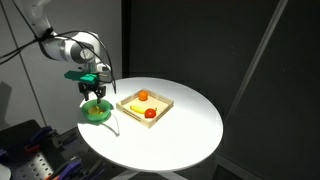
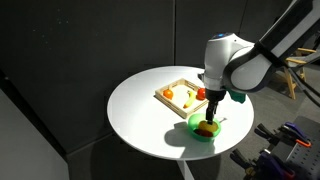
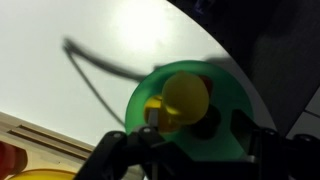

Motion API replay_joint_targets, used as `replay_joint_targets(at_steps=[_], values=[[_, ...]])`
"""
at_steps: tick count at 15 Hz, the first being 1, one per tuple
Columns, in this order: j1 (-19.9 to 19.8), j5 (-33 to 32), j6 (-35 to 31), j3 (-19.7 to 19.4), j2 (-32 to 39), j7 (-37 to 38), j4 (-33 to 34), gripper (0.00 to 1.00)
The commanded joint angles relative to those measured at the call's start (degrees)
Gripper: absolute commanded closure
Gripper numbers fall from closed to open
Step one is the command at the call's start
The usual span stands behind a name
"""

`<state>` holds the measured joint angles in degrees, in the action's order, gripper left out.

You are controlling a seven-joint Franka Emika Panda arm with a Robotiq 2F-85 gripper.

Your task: Put the lemon plush toy in the green bowl

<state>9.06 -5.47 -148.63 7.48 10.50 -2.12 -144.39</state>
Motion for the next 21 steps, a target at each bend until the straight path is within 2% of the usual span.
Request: replay_joint_targets(at_steps=[1,10,21], values=[[0.2,-1.0,-0.6,0.0,-0.5,1.1,-0.3,0.00],[0.1,0.6,5.4,0.0,-3.8,4.6,-1.1,0.00],[-1.8,2.9,13.3,-1.6,-12.3,12.7,-3.2,0.00]])
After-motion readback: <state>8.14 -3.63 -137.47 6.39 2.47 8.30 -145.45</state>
